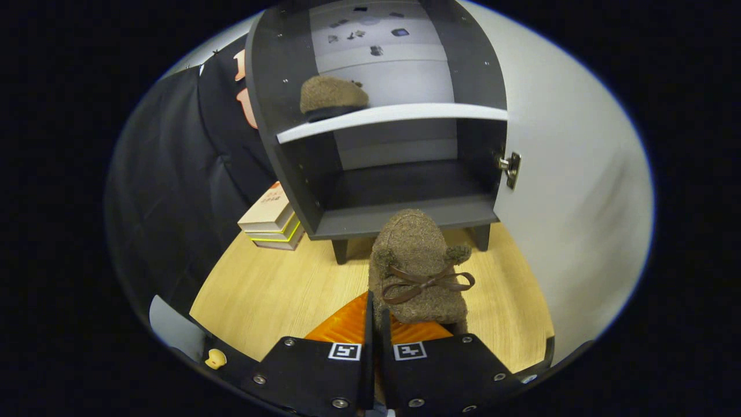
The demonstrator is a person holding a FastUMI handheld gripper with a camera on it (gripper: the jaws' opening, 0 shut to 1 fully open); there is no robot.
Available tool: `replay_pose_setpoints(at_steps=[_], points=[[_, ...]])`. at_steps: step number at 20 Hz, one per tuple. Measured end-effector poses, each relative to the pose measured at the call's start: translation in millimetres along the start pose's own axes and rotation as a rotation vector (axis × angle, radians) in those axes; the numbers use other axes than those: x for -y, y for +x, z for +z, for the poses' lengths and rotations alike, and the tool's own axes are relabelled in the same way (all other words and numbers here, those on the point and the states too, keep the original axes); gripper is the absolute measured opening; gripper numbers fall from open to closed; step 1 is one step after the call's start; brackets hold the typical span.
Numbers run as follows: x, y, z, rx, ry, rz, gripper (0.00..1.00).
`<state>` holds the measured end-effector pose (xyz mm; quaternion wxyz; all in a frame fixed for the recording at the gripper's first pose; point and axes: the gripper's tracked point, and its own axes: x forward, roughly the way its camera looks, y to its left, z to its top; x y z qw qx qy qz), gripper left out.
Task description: Open the shoe cabinet door, grab the shoes and put them into the shoe cabinet, then close the shoe cabinet door.
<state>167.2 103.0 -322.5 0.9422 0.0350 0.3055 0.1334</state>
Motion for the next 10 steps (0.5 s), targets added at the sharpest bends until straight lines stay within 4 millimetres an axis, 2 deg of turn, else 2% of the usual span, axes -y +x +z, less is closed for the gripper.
replay_pose_setpoints(at_steps=[5,10], points=[[-12.1,-25.0,74.2,0.117,-0.025,-0.001,0.06],[-9.9,-25.0,150.9,0.220,-0.092,-0.008,0.06]])
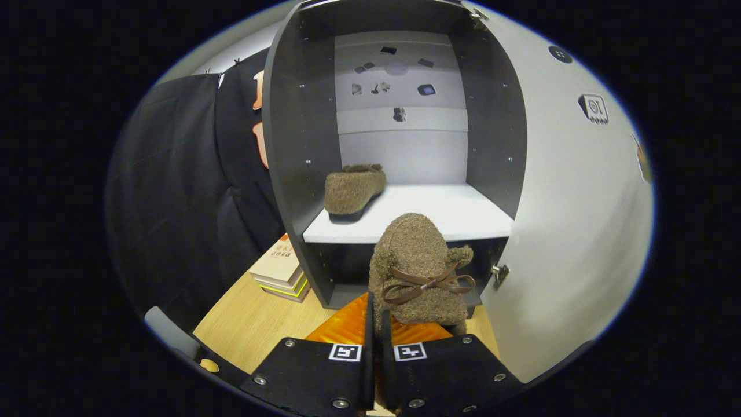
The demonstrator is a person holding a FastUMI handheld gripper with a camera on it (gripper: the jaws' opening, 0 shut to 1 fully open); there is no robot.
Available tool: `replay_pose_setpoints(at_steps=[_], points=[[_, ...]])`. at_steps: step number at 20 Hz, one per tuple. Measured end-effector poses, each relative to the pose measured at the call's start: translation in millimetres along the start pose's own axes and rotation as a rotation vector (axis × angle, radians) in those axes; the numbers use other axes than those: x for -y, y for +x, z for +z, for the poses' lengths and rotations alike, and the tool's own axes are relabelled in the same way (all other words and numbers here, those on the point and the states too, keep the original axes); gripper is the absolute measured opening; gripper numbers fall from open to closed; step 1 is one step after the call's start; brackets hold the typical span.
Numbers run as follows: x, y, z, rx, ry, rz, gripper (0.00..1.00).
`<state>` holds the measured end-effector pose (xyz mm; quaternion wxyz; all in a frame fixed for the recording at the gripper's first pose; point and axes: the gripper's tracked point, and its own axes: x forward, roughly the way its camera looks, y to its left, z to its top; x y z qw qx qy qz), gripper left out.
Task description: Open the shoe cabinet door, grab the shoes and put them into the shoe cabinet, then close the shoe cabinet door.
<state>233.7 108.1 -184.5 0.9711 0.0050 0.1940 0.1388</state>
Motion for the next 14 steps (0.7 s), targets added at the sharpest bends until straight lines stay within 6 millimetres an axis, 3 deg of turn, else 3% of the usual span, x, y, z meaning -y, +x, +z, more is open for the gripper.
replay_pose_setpoints(at_steps=[6,8,14], points=[[36.5,36.7,63.5,0.066,-0.052,-0.028,0.06],[44.7,59.1,83.3,0.078,-0.059,-0.028,0.06],[65.8,106.4,115.9,0.078,-0.085,-0.035,0.06]])
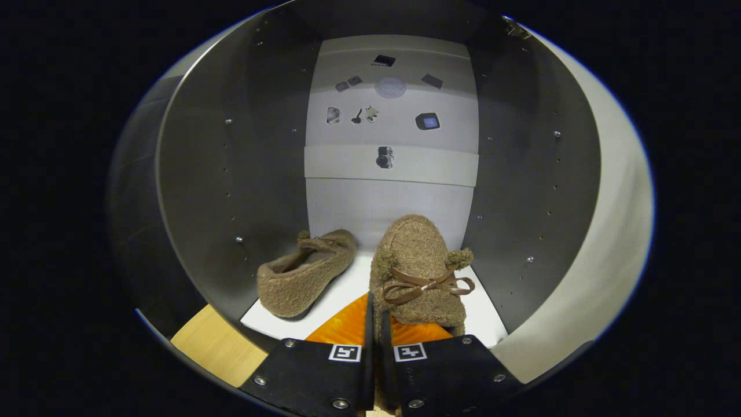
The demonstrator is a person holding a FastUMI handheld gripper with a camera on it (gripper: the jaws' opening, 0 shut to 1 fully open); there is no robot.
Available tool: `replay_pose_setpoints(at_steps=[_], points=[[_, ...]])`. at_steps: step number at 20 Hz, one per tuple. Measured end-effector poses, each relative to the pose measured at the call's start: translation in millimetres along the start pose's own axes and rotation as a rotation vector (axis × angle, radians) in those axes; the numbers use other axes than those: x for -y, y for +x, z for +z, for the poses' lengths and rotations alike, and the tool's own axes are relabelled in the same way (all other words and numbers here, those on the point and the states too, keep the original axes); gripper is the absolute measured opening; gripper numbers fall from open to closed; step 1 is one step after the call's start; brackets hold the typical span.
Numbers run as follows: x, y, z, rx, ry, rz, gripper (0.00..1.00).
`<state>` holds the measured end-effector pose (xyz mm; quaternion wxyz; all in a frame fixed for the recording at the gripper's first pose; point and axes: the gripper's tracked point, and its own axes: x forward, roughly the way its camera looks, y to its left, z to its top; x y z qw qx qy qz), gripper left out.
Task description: Open the shoe cabinet door, grab the shoes and put them into the shoe cabinet, then close the shoe cabinet door.
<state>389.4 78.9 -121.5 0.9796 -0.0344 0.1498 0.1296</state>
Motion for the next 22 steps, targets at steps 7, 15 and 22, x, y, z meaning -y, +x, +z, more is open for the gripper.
replay_pose_setpoints(at_steps=[7,15,22], points=[[14.5,53.6,17.2,-0.009,-0.018,-0.002,0.06],[22.7,103.2,12.3,-0.071,-0.013,0.003,0.06],[21.4,120.1,-7.4,-0.142,-0.013,-0.002,0.19]])
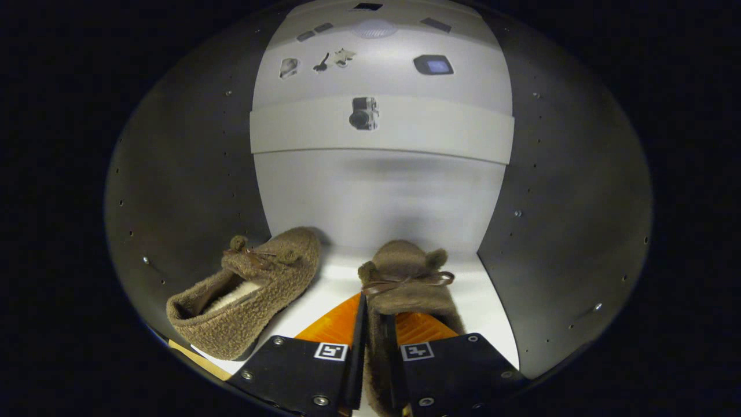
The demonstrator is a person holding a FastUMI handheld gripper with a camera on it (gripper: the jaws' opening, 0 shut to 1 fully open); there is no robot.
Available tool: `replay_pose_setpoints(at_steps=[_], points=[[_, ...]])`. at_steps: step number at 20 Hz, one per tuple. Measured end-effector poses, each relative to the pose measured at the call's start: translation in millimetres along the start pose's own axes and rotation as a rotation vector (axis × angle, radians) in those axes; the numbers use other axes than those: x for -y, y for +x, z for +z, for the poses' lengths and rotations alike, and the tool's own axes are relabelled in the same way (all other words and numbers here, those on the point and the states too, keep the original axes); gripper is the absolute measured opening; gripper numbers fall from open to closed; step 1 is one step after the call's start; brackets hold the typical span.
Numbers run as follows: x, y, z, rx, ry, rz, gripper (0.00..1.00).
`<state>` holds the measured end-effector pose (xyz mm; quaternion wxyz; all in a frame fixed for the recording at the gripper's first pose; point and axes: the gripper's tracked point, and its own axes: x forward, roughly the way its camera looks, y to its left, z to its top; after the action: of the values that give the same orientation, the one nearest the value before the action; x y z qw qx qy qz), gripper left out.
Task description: Open the shoe cabinet door, grab the shoes and put them into the shoe cabinet, then close the shoe cabinet door.
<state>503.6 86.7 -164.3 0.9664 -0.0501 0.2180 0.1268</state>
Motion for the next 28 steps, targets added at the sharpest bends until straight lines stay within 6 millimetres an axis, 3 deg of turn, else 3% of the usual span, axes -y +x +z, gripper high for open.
replay_pose_setpoints(at_steps=[5,10,20,28], points=[[-0.3,-9.0,3.3,0.011,-0.007,-0.015,0.23],[1.7,-41.1,8.6,0.045,-0.009,-0.038,0.23],[-10.9,-146.5,23.9,0.151,-0.003,-0.065,0.23],[-19.7,-249.5,7.4,0.204,0.028,-0.094,0.23]])
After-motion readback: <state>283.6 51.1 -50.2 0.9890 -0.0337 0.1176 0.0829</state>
